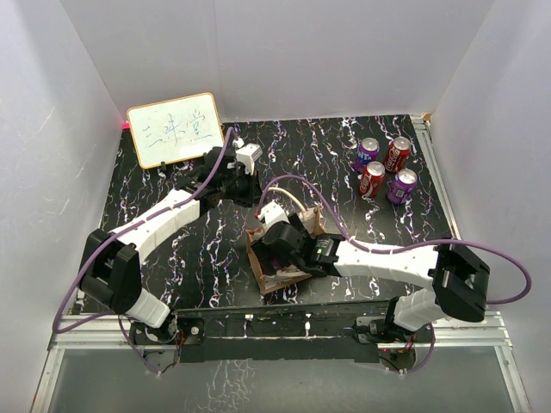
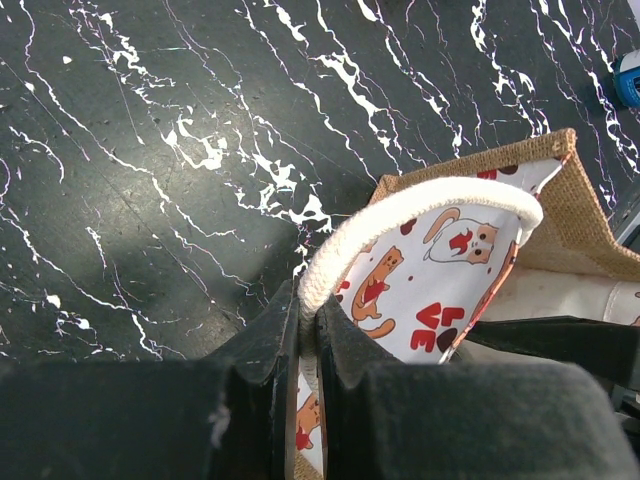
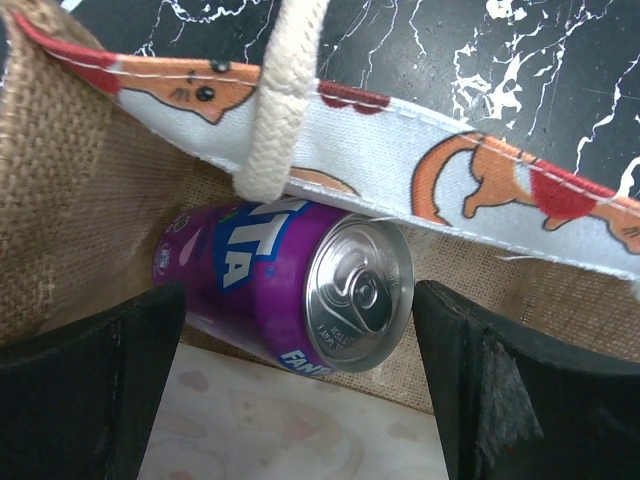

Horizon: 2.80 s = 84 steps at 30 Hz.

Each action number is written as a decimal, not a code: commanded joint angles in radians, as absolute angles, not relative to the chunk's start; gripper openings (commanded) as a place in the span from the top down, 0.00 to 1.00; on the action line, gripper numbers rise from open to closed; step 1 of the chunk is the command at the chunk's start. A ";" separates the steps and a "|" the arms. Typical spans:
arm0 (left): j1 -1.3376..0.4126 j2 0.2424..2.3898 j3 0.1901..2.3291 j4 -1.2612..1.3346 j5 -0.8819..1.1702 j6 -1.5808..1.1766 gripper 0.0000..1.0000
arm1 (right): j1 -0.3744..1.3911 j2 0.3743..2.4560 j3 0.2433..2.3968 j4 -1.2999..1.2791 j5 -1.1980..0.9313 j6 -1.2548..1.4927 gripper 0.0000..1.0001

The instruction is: Take the beverage out of the canvas bag

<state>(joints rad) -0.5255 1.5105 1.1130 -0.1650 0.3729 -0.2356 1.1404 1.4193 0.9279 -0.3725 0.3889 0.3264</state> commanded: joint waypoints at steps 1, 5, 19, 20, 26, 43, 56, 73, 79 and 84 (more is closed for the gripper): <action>-0.521 1.491 1.134 -0.173 0.367 -0.233 1.00 | 1.140 1.423 0.954 -0.292 0.340 0.286 0.00; -0.522 1.490 1.135 -0.174 0.367 -0.233 1.00 | 1.114 1.420 0.934 -0.280 0.328 0.322 0.00; -0.520 1.485 1.134 -0.173 0.369 -0.235 1.00 | 1.097 1.450 0.949 -0.288 0.298 0.306 0.12; -0.521 1.487 1.135 -0.173 0.370 -0.235 1.00 | 1.098 1.456 0.952 -0.288 0.291 0.304 0.14; -0.521 1.492 1.134 -0.175 0.358 -0.233 1.00 | 1.143 1.482 0.963 -0.279 0.323 0.298 0.25; -0.520 1.485 1.135 -0.195 0.262 -0.233 1.00 | 1.394 1.737 1.160 -0.468 0.777 0.248 0.42; -0.521 1.485 1.135 -0.189 0.284 -0.233 1.00 | 1.401 1.637 1.029 -0.350 0.767 0.272 0.48; -0.522 1.504 1.130 -0.178 0.312 -0.238 1.00 | 1.395 1.561 0.951 -0.291 0.883 0.264 0.59; -0.521 1.511 1.134 -0.182 0.320 -0.235 1.00 | 1.364 1.507 0.917 -0.268 0.912 0.247 0.61; -0.522 1.510 1.135 -0.178 0.342 -0.237 1.00 | 1.337 1.469 0.903 -0.250 0.921 0.216 0.63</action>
